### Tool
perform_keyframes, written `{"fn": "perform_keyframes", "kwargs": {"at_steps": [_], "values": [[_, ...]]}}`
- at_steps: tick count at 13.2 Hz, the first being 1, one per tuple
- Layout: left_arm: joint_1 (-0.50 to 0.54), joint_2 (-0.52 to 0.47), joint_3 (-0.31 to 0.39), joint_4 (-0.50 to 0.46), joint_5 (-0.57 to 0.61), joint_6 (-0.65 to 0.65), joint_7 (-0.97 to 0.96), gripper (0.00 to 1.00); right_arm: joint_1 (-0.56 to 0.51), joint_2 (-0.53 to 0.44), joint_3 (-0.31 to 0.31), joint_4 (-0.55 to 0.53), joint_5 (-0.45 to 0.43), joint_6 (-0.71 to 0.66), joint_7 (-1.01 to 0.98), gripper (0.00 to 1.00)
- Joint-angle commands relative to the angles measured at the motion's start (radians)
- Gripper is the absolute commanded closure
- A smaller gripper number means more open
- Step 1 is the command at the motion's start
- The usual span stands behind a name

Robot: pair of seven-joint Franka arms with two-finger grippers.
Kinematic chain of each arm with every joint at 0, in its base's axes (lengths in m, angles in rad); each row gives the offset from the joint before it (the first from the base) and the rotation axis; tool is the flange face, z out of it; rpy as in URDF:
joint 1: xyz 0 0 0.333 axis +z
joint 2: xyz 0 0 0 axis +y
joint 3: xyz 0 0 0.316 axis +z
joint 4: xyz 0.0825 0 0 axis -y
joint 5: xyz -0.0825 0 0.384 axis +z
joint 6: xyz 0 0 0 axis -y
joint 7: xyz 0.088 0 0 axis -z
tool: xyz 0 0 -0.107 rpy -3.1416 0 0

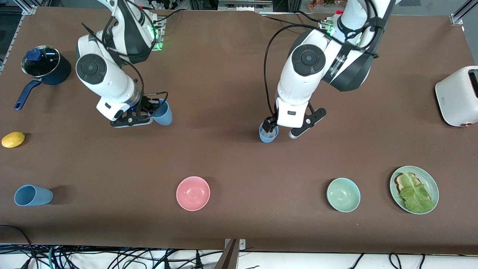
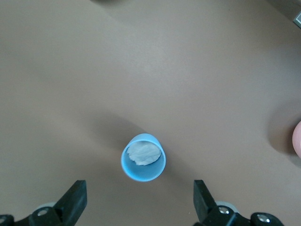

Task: Stack blue cups with both arms
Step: 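Place the tissue cup with the left gripper while the right gripper lifts its cup, then carry the blue cup over the tissue cup while the left gripper withdraws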

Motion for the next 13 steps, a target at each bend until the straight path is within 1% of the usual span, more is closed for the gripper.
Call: {"fn": "perform_keyframes", "kwargs": {"at_steps": [1,4,5,7,9,11,13], "values": [[0.076,-0.03,-0.012,0.054,0.011,-0.131,0.147,0.0,0.103,0.055,0.001,0.136,0.012,-0.047,0.131,1.0],[0.181,-0.09,-0.018,0.056,0.01,-0.229,0.402,0.0,0.213,0.15,0.001,0.308,0.016,-0.096,0.299,1.0],[0.219,-0.101,-0.02,0.054,0.013,-0.251,0.497,0.0,0.255,0.174,0.0,0.356,0.033,-0.109,0.35,1.0],[0.297,-0.115,-0.023,0.054,0.02,-0.287,0.684,0.0,0.312,0.21,-0.002,0.413,0.058,-0.113,0.431,1.0],[0.365,-0.119,-0.023,0.053,0.024,-0.303,0.856,0.0,0.365,0.266,-0.004,0.502,0.058,-0.114,0.53,1.0],[0.429,-0.119,-0.023,0.051,0.055,-0.306,1.023,0.0,0.41,0.346,-0.004,0.606,0.058,-0.125,0.612,1.0],[0.468,-0.119,-0.026,0.051,0.079,-0.306,1.123,0.0,0.45,0.432,-0.004,0.716,0.053,-0.127,0.7,1.0]]}}
